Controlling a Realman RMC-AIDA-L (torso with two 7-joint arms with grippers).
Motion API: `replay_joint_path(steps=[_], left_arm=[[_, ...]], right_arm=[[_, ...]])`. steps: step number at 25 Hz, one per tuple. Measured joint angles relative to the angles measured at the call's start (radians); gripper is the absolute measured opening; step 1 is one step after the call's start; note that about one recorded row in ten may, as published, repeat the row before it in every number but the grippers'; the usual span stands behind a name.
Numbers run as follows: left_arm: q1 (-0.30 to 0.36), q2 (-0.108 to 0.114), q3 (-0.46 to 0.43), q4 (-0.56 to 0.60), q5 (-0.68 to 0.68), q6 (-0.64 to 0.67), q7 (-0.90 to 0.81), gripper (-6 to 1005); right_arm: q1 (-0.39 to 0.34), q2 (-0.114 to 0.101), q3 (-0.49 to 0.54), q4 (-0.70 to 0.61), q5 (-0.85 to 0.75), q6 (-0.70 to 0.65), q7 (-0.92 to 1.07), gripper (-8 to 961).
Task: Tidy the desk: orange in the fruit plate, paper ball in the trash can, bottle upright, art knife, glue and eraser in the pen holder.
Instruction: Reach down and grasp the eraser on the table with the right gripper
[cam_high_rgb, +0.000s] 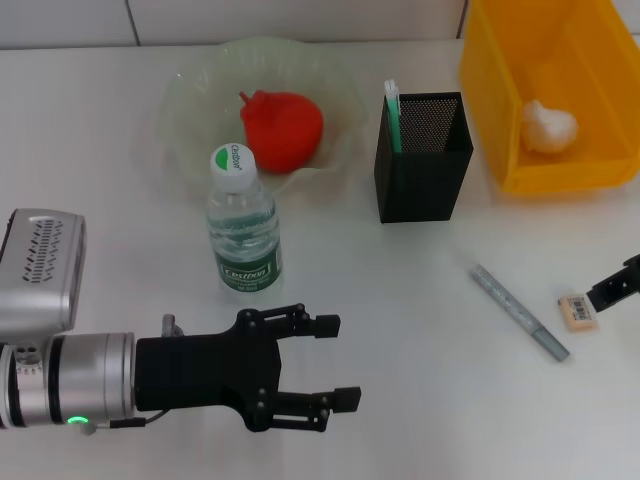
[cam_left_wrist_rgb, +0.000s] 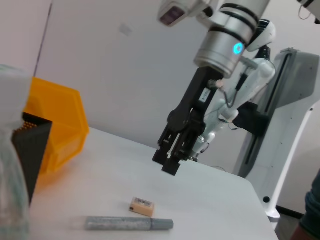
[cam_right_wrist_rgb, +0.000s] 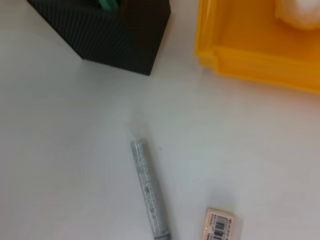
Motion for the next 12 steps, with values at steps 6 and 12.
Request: replay_joint_path(steps=[6, 12], left_arm=[[0.001, 0.001, 0.011, 0.000, 0.001, 0.003, 0.000, 846], [0.006, 0.000, 0.012, 0.000, 0.000, 0.001, 0.002, 846]], right_arm=[[0.018, -0.001, -0.022, 0.107, -0.013, 0.078, 0.010, 665], [0.031, 0.001, -0.041, 0.190, -0.014, 0.139, 0.016, 660]])
